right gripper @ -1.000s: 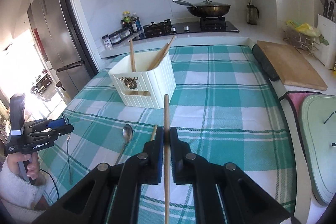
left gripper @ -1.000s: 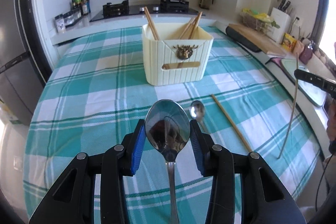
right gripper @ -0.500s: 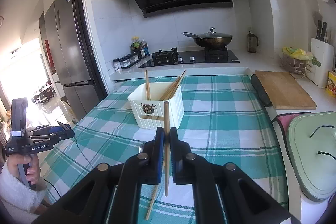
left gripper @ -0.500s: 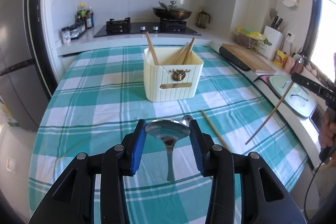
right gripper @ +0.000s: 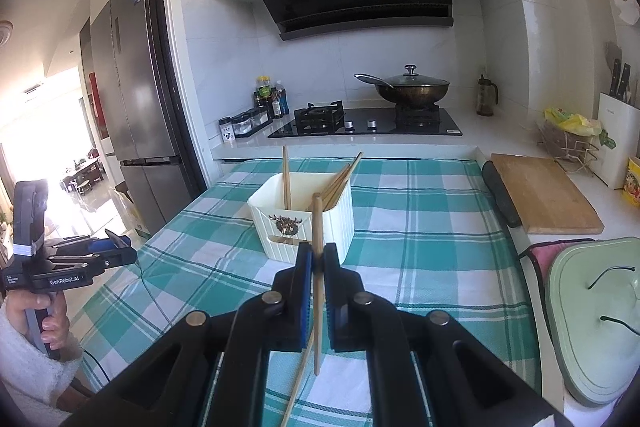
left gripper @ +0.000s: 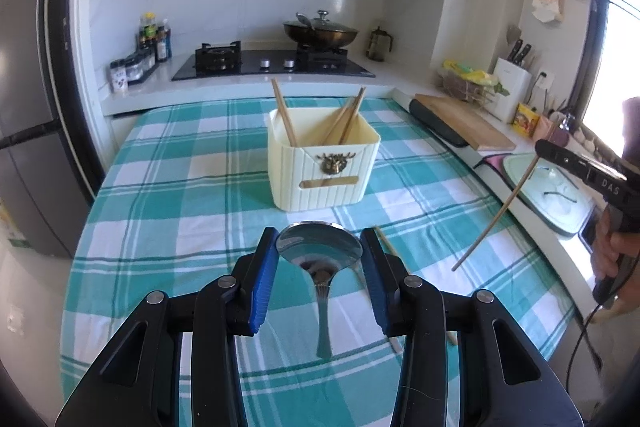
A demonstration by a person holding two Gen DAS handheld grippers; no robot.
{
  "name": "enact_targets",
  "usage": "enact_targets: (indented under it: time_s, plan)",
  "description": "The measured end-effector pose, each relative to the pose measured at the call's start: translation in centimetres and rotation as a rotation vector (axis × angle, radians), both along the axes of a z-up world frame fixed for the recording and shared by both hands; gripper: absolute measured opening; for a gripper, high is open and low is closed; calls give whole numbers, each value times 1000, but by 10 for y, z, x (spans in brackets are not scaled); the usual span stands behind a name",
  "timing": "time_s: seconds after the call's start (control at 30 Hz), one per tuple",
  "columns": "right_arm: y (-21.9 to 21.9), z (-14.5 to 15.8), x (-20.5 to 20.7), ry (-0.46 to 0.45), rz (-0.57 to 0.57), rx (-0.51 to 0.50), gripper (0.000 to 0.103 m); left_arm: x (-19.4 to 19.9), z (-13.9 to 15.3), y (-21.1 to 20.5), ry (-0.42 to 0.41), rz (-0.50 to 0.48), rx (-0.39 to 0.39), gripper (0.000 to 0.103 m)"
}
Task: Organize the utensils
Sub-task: 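Lift the right tool's chopstick over the holder while the left tool carries the spoon, then open the right tool into the holder while the left tool releases its spoon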
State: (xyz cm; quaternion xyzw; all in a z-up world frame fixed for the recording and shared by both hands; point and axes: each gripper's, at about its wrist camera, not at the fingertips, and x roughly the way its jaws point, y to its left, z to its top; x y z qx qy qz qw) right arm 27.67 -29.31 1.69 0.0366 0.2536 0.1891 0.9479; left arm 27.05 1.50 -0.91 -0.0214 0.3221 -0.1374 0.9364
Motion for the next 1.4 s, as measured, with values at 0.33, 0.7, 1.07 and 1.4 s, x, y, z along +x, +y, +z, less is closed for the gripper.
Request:
enact_targets:
  time_s: [0.33,0.7,1.07,1.4]
  plan:
    - [11,47,57,-85,-15,-13,6,56,88,3,-127,-18,-57,42]
    - [56,86,133,-296,-8,14,6,168,113,-7,-268,133,-86,42]
    - [95,-16,258,129,119,14,6,260,7,-7,60,153,-71,42]
    - [102,-46,290,230,51,74,39,256,-16,-3,138,138,-107,72]
